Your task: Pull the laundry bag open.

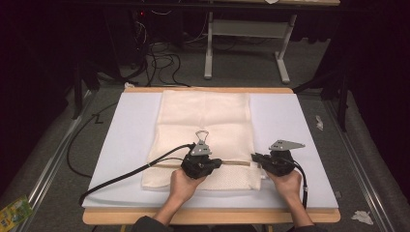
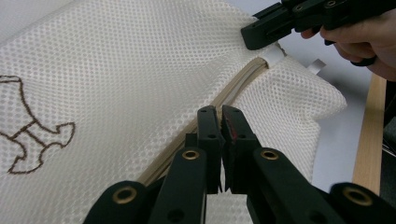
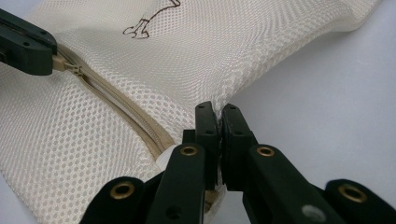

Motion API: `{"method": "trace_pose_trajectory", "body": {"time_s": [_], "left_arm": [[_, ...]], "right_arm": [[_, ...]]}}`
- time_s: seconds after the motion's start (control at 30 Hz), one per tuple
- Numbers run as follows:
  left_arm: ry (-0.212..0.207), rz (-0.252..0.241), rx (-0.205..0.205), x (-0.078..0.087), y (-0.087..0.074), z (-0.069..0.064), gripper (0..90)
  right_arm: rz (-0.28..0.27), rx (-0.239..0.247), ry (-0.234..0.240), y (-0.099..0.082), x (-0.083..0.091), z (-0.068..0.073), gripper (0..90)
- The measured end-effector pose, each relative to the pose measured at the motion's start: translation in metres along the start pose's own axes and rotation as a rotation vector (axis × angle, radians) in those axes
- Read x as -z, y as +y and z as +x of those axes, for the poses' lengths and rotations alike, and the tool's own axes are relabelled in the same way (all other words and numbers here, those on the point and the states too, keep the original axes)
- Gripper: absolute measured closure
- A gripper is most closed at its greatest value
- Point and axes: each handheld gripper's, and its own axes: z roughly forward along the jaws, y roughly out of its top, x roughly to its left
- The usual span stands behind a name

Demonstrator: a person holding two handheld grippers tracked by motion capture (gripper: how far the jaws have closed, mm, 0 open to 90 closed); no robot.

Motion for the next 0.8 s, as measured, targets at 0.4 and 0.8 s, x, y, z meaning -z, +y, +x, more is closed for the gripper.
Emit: {"method": "trace_pose_trajectory", "body": {"time_s": [0.4, 0.8], "left_arm": [[0.004, -0.014, 0.009, 0.008, -0.002, 0.003, 87.1], [0.014, -0.038, 0.039, 0.02, -0.009, 0.013, 87.1]], "right_arm": [[0.0, 0.002, 0.008, 0.002, -0.002, 0.002, 88.4], [-0.007, -0.009, 0.0, 0.0, -0.003, -0.001, 88.4]]}}
